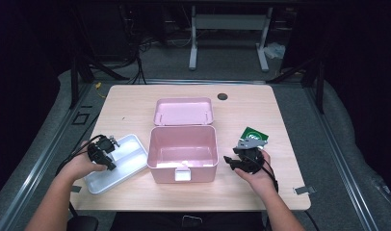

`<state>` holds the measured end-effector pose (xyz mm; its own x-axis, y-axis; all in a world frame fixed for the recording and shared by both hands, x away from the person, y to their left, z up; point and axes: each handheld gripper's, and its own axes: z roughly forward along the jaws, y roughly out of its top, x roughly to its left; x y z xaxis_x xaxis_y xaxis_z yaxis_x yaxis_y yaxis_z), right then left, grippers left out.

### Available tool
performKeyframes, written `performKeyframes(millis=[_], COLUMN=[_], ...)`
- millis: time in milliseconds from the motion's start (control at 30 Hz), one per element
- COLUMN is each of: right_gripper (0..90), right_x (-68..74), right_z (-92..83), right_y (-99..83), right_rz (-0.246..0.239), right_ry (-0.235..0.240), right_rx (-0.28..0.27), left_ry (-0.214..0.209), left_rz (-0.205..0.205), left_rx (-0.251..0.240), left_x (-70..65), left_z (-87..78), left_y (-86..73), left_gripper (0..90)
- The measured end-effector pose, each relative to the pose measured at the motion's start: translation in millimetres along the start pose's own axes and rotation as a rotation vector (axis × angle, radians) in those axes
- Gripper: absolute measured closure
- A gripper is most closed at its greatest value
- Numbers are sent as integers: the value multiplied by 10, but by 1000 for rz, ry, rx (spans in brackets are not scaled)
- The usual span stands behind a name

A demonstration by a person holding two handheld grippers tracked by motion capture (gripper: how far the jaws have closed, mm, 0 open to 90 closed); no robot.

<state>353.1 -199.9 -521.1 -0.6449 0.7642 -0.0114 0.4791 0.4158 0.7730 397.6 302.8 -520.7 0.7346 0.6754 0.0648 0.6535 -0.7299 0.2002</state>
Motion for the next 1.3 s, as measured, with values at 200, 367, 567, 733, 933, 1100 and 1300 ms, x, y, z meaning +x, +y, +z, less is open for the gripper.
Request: performKeyframes(millis=[200, 367, 567, 733, 933, 1100, 1300], right_gripper=[359, 312, 344, 385, 354, 343, 367], right_x=[27, 82, 87, 62, -18, -108, -228], right_z=[34, 66, 33, -22, -141, -158, -174], right_y=[-8, 1, 23, 50, 168, 269, 390], right_rz=[-37, -86, -95, -108, -120, -130, -120], right_ry=[14, 11, 15, 38, 18, 18, 45], right_rx=[43, 83, 90, 93, 84, 142, 177], left_ry=[43, 50, 2, -3, 6, -3, 18], left_rz=[-96, -168, -182, -189, -173, -170, -169], left_rx=[-224, -261, -248, -252, -254, -253, -283], left_x=[-4, -1, 2, 9, 1, -15, -30], left_z=[-208, -264, -232, -251, -273, -289, -297], left_y=[-189, -259, -328, -378, -398, -401, -400], left_gripper=[490, 447, 414, 404, 404, 404, 404])
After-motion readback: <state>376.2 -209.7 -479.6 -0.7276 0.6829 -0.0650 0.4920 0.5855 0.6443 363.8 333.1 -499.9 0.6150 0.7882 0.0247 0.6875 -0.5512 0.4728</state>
